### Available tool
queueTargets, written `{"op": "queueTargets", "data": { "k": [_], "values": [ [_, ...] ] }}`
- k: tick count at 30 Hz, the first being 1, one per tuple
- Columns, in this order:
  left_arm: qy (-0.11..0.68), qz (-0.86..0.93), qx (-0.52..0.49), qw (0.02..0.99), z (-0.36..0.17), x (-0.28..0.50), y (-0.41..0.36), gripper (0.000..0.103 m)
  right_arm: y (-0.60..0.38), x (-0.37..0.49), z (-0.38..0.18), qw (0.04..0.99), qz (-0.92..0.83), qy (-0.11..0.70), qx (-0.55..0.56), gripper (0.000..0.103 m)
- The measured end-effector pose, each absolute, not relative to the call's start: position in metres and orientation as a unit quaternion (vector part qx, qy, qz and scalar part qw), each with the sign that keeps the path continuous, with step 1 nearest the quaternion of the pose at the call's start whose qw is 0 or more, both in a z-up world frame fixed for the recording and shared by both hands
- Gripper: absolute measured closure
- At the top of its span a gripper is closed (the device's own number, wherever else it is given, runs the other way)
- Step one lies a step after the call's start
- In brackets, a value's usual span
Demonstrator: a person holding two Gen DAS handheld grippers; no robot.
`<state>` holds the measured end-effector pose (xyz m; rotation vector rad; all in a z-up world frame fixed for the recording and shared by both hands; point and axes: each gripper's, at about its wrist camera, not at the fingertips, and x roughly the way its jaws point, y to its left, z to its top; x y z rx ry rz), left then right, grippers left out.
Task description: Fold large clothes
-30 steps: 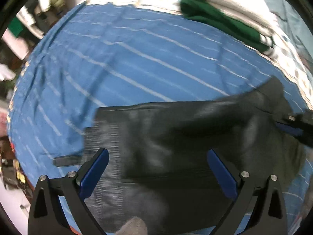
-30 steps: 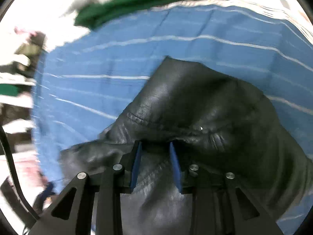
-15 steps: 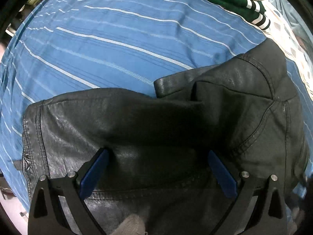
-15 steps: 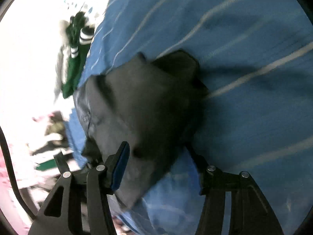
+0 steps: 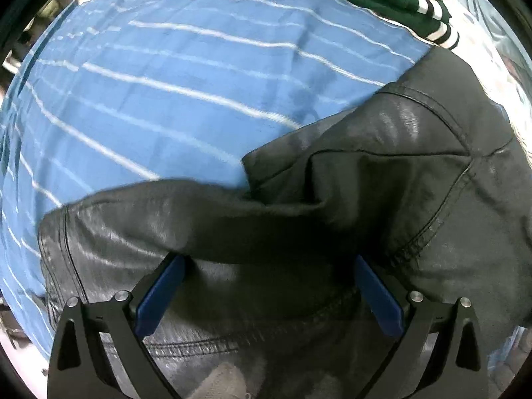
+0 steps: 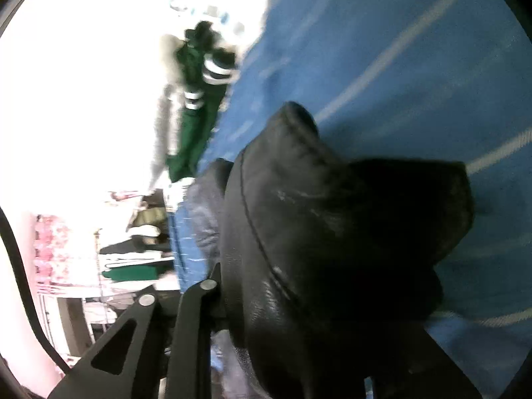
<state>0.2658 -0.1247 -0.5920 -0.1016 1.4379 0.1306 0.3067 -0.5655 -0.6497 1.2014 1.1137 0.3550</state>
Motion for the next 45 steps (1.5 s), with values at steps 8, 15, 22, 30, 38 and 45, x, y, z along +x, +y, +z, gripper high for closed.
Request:
{"op": "queueTargets", "data": {
  "k": [8,15,22,30,38,45],
  "values": [
    [0.63,-0.038,-0.056,0.774,-0.592,0.325,-0.182,0.0,-0.551,0.322,-0.541,0.735,0.168,0.453,0.476,0.083],
    [0.618,-0.023,-0.112,0.778,-0.565,0.324,-0.162,0.0,-0.529,0.352,-0.485,0.773,0.17,0.464,0.398,0.083],
    [0.599,0.132,-0.195,0.766,-0.52,0.202,-0.043,0.0,-0.407,0.355,-0.441,0.769,0.266,0.496,0.302,0.083],
    [0.603,0.28,-0.24,0.707,-0.525,0.073,0.056,0.0,-0.228,0.316,-0.495,0.724,0.341,0.573,0.177,0.083],
    [0.574,0.324,-0.274,0.7,-0.505,0.021,0.071,0.0,-0.139,0.282,-0.567,0.638,0.357,0.68,0.056,0.044],
    [0.54,0.335,-0.285,0.718,-0.467,0.014,0.076,0.0,-0.169,0.277,-0.506,0.588,0.427,0.681,0.089,0.015]
  ]
}}
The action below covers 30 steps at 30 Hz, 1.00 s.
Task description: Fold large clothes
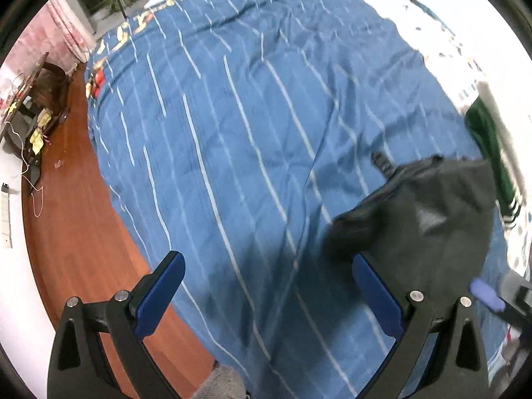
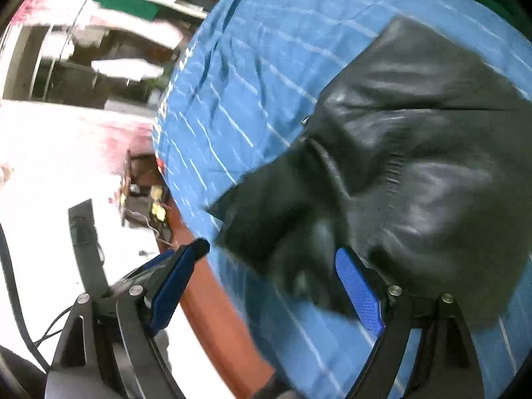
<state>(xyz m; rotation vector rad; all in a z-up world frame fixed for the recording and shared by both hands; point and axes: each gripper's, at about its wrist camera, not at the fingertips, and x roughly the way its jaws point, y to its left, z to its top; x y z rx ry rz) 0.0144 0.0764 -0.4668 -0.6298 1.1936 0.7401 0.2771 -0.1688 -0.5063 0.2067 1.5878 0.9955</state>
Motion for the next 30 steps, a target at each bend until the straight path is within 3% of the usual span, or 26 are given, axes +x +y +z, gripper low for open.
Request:
{"op": "queueTargets", "data": {
  "k": [3,4,8,10,16,22,25,30],
  "values": [
    [0.528,0.324,-0.274,0.735,-0.464,0.041,0.072,0.0,-0.212,0.292,-0.493,0.61,0.384,0.681,0.128,0.015],
    [0.528,0.32,-0.271,0.738,-0.469,0.049,0.073,0.0,-0.226,0.298,-0.491,0.624,0.365,0.678,0.132,0.02],
    [0.535,0.288,-0.259,0.751,-0.484,0.099,0.06,0.0,-0.26,0.335,-0.514,0.657,0.305,0.68,0.115,0.06],
    [0.537,0.272,-0.244,0.76,-0.489,0.124,0.053,0.0,-0.257,0.359,-0.545,0.644,0.297,0.693,0.134,0.067],
    [0.544,0.245,-0.188,0.78,-0.509,0.191,0.045,0.0,-0.21,0.387,-0.618,0.615,0.279,0.729,0.112,0.067],
    [0.577,0.248,-0.176,0.758,-0.548,0.216,0.057,0.0,-0.238,0.394,-0.605,0.577,0.313,0.736,0.166,0.066],
    [0.59,0.238,-0.177,0.751,-0.574,0.221,0.06,0.0,-0.289,0.389,-0.578,0.605,0.309,0.708,0.195,0.035],
    [0.584,0.23,-0.201,0.752,-0.572,0.211,0.067,0.0,-0.349,0.382,-0.617,0.582,0.286,0.728,0.222,0.034]
  ]
}}
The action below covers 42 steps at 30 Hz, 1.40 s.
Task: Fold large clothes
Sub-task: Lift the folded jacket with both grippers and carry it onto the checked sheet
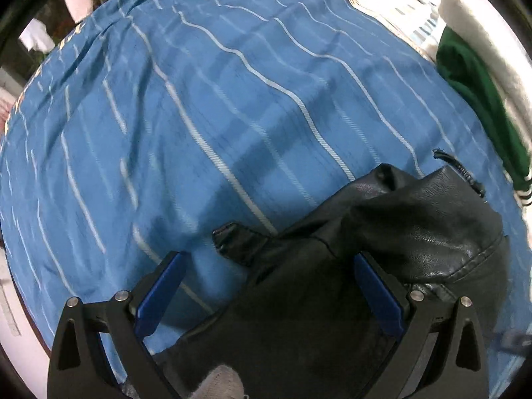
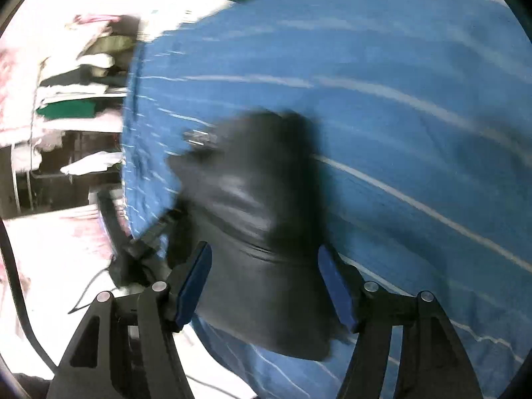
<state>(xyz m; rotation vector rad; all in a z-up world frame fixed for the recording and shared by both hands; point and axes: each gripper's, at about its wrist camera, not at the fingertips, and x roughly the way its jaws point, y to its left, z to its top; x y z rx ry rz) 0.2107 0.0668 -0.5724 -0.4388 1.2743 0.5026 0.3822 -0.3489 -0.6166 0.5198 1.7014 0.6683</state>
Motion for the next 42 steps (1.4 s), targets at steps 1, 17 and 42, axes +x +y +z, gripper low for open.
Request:
{"op": "queueTargets", "data": {
  "k": [1,17,42],
  "values": [
    [0.582,0.233,-0.207,0.751,-0.564,0.203,0.068,0.0,-0.353,0.381,-0.63,0.567,0.292,0.734,0.234,0.034],
    [0.455,0.247,-0.546,0.659,-0.572,-0.01,0.087,0.001,-0.259,0.389,-0.709,0.459,0.441,0.711,0.3,0.031],
    [0.375,0.248,-0.427,0.784,-0.475,0.064,0.126,0.078,-0.184,0.38,-0.657,0.462,0.479,0.637,0.389,0.059]
  ]
}}
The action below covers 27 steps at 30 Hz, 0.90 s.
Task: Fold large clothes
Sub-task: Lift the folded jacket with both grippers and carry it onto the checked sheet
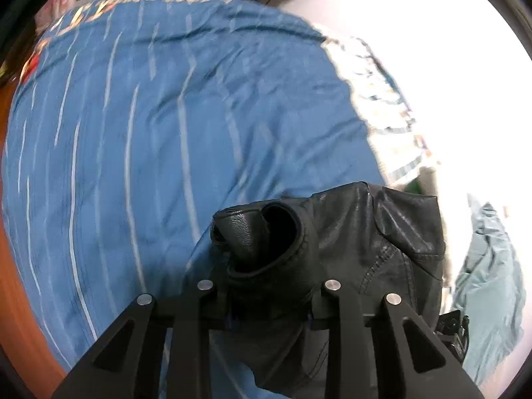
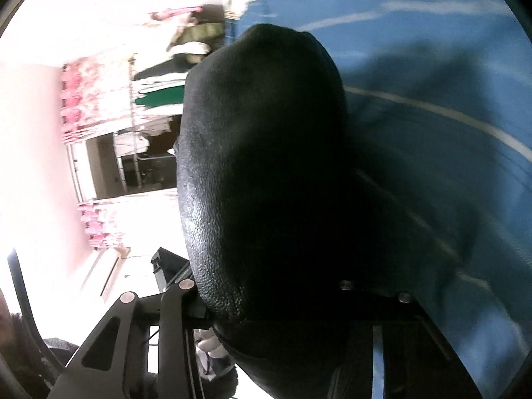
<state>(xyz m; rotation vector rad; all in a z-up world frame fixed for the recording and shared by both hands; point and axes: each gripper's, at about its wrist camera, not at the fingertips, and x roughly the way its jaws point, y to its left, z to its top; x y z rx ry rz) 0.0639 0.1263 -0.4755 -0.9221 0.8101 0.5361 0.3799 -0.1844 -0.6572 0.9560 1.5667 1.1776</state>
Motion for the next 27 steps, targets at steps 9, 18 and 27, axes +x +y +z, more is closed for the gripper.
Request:
{"op": "queueTargets", "data": {
  "k": [9,18,27],
  "values": [
    [0.346,0.189,-0.39,0.832,-0.371,0.148,0.13,0.078,-0.17,0.441,-0.555,0.496,0.5,0.587,0.4,0.06],
    [0.307,0.089,-0.376,0.87,-0.286,0.337,0.097,0.078,-0.225,0.586,-0.441,0.56,0.483,0.519,0.428,0.06],
    [0.407,0.025,-0.365,0.837,-0.382,0.519,0.031,0.078,-0.312,0.743,-0.494,0.581,0.371,0.559,0.462,0.06]
  ]
}}
